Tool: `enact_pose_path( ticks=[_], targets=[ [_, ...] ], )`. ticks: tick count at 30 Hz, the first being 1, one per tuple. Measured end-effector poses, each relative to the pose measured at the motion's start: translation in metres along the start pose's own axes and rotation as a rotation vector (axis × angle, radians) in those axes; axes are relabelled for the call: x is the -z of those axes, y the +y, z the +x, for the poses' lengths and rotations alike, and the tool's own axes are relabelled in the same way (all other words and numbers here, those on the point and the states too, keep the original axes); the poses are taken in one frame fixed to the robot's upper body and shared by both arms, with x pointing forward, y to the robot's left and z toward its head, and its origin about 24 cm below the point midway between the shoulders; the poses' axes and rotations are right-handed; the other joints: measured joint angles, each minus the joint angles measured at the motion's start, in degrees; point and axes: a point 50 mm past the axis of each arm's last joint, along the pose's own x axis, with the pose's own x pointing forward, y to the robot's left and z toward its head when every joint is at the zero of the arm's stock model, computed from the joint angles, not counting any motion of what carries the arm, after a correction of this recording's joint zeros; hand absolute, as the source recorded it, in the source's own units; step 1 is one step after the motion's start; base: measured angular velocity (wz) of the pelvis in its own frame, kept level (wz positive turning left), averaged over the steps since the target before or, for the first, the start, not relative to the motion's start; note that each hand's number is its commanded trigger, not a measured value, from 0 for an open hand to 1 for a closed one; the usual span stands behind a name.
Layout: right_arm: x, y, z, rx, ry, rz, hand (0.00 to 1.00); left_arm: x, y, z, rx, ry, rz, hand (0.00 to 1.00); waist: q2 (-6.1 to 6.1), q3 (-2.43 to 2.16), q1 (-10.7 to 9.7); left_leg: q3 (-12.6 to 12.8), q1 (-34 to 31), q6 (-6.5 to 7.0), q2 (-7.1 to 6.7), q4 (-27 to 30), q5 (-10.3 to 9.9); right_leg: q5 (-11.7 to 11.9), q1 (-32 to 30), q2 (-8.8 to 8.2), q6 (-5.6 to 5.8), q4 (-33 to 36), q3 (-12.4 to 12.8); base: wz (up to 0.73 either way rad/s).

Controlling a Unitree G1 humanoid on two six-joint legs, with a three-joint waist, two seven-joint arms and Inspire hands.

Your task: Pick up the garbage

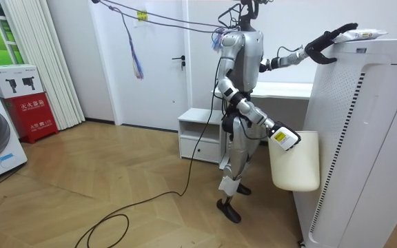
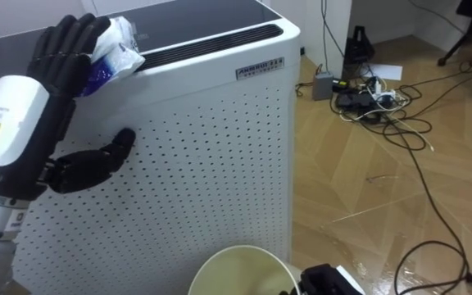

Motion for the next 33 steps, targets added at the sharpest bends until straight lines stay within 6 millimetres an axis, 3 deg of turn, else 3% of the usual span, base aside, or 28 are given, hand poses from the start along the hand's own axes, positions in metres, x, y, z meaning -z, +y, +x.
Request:
enact_pose_path(
  ticks=[1, 2, 4, 5, 10, 14, 22, 33],
  targets=[
    [0.0, 0.0, 0.0, -0.005, 0.002, -0.009, 1.0, 0.0, 0.0, 0.0, 0.004, 0.001, 0.001, 0.0, 0.02, -0.03, 0.0, 0.0, 0.0, 0.0, 0.0, -0.1, 0.0, 0.0, 0.0, 0.0, 0.0, 0.0, 0.0, 0.0],
    [0.0, 0.0, 0.0, -0.009, 0.002, -0.012, 1.0, 0.0, 0.0, 0.0, 0.008, 0.001, 0.001, 0.24, 0.04, -0.07, 0.0, 0.0, 0.0, 0.01, -0.01, -0.1, 0.0, 0.0, 0.0, 0.01, 0.0, 0.0, 0.0, 0.0],
    [0.0, 0.0, 0.0, -0.01, 0.003, -0.013, 1.0, 0.0, 0.0, 0.0, 0.016, 0.001, 0.001, 0.93, 0.01, -0.09, -0.1, 0.0, 0.2, 0.05, -0.03, -0.1, 0.1, 0.0, 0.1, 0.0, 0.0, 0.0, 0.0, 0.0],
    [0.0, 0.001, 0.0, -0.01, 0.003, -0.014, 1.0, 0.0, 0.0, 0.0, 0.021, 0.004, 0.003, 1.0, 0.0, -0.11, -0.1, 0.0, 0.2, 0.05, -0.04, -0.1, 0.1, 0.0, 0.1, 0.0, 0.0, 0.0, 0.0, 0.0],
    [0.001, 0.003, 0.001, -0.015, 0.013, -0.02, 1.0, 0.0, 0.001, 0.002, 0.052, 0.027, 0.011, 1.0, -0.19, -0.14, -0.4, 0.1, 0.2, 0.09, -0.14, 0.0, 0.3, 0.0, -0.3, -0.07, 0.01, 0.2, 0.2, 0.0],
    [0.004, 0.003, 0.001, -0.017, 0.041, -0.028, 1.0, 0.003, 0.007, 0.009, 0.026, 0.042, 0.024, 1.0, -0.45, -0.7, -1.1, 0.4, 0.5, 0.11, -0.18, -0.1, 0.3, 0.0, 0.0, -0.13, 0.01, 1.0, 0.7, -0.04],
    [0.006, 0.002, 0.0, -0.016, 0.065, -0.026, 1.0, 0.007, 0.011, 0.016, 0.007, 0.084, 0.039, 1.0, -0.46, -0.63, -2.0, 1.6, 1.3, 0.3, -0.47, -0.9, 0.5, -0.1, -0.1, -0.26, 0.18, 1.4, 1.7, -0.08],
    [0.006, 0.001, 0.0, -0.012, 0.078, -0.03, 1.0, 0.001, 0.02, 0.021, -0.035, 0.06, 0.048, 1.0, -0.05, -0.58, -1.5, 2.0, 2.2, 0.33, -0.63, -1.7, 0.8, -0.1, -0.3, -0.42, 0.24, 1.9, 1.8, -0.01]
  ],
)
